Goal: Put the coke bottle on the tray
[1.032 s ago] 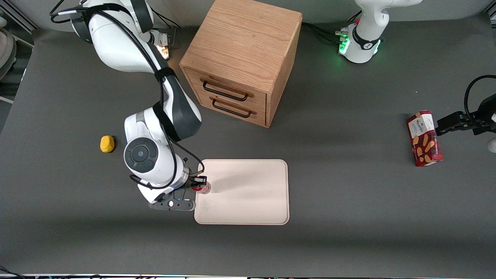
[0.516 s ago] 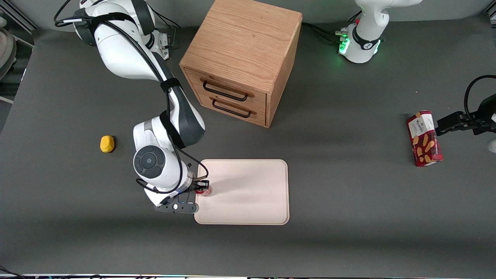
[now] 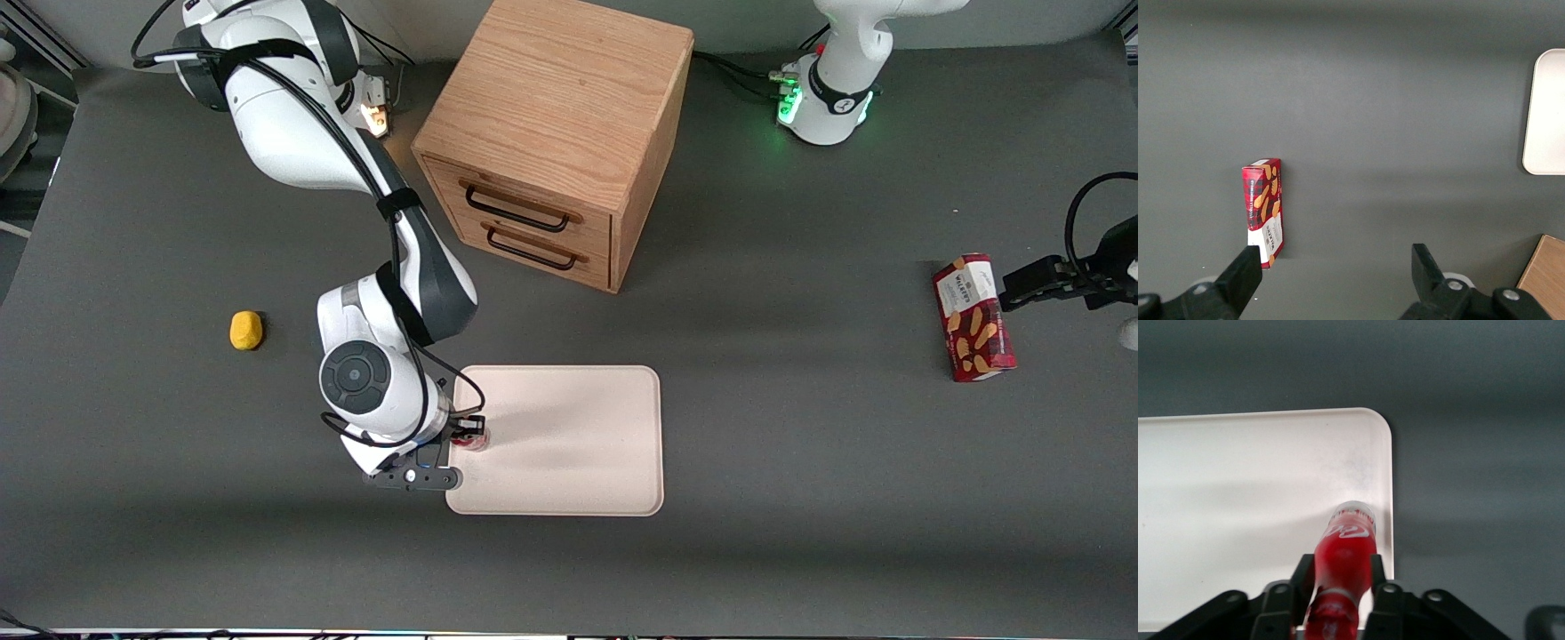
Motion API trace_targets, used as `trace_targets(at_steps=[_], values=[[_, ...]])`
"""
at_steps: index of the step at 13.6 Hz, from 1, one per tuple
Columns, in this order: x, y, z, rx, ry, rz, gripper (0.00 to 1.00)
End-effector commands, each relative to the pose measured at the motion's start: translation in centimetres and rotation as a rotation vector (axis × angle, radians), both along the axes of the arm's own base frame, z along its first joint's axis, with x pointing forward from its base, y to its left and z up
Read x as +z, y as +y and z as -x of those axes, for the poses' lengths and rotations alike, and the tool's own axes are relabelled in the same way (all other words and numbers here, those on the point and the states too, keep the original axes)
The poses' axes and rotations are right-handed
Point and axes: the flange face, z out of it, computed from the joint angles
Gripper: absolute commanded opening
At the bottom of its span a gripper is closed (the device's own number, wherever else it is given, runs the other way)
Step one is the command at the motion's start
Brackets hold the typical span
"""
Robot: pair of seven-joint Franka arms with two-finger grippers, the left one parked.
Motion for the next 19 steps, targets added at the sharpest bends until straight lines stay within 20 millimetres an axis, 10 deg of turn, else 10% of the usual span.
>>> trace_targets(at_steps=[1, 5, 19], values=[[0.7, 0.2, 0.1, -0.008, -0.007, -0.018, 1.0], [2.0, 0.4, 0.4, -0.039, -0.004, -0.026, 1.0], [28.1, -3.2, 12.7, -0.068, 0.152, -0.001, 1.0]])
